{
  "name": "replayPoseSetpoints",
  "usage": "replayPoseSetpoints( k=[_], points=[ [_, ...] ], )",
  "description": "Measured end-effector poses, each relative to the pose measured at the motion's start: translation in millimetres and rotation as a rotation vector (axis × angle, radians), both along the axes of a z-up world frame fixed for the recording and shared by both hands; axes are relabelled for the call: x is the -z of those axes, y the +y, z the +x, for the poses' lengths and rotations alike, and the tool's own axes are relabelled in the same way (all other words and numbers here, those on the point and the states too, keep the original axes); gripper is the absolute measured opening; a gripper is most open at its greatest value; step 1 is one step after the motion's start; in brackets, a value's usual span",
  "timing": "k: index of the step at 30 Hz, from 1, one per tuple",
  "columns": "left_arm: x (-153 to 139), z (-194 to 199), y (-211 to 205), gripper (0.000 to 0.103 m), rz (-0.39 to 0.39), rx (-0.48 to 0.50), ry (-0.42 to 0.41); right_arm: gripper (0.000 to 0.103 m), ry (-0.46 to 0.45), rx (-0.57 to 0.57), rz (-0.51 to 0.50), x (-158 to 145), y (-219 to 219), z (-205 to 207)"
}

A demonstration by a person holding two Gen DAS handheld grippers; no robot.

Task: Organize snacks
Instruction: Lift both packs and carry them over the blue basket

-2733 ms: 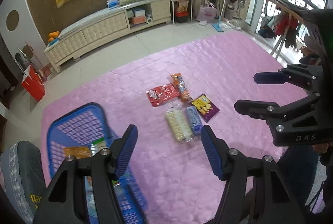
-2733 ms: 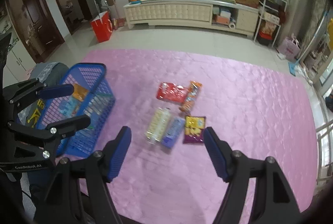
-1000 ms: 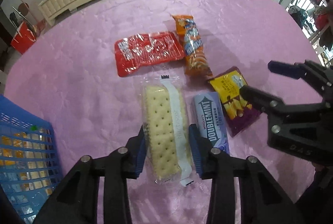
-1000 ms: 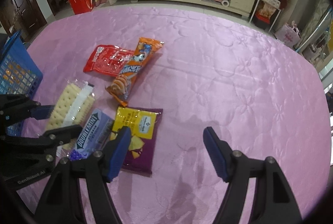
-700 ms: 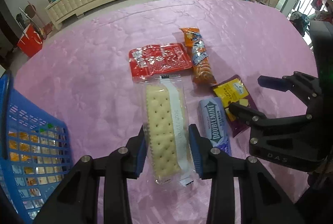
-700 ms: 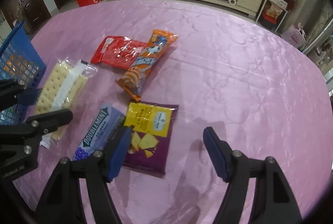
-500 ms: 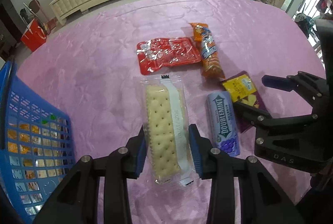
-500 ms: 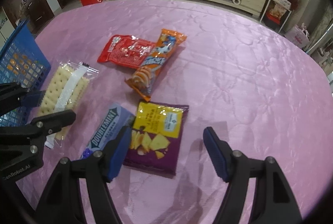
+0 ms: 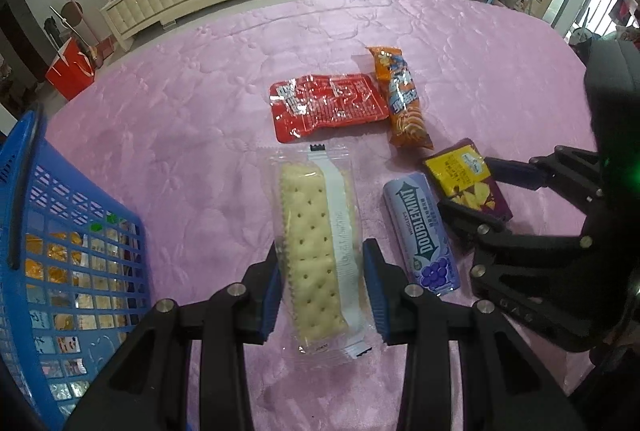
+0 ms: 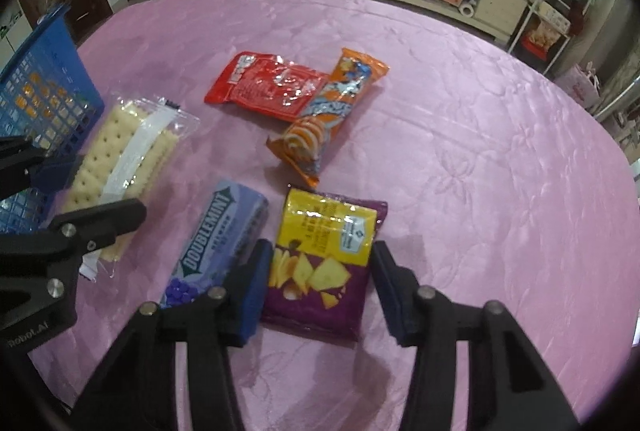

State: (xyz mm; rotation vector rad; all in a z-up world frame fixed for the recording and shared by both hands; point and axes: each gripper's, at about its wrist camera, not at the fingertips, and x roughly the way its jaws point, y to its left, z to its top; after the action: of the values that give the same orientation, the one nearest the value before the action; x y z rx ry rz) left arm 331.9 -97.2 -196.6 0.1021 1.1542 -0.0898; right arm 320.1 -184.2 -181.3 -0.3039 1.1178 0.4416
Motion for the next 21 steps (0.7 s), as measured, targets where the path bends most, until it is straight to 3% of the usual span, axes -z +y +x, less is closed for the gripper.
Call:
replayPoseSetpoints(
  k=[10, 21],
  points=[
    [-35, -31, 5, 0.035, -0.053, 0.016, -0.083, 0.054, -0.049, 0.043, 0.049, -29, -6, -29],
    [-101, -71, 25, 0.035, -0.095, 0.042, -0.206, 0.054, -0.151, 0.036, 0.103, -107, 2, -66]
  ],
)
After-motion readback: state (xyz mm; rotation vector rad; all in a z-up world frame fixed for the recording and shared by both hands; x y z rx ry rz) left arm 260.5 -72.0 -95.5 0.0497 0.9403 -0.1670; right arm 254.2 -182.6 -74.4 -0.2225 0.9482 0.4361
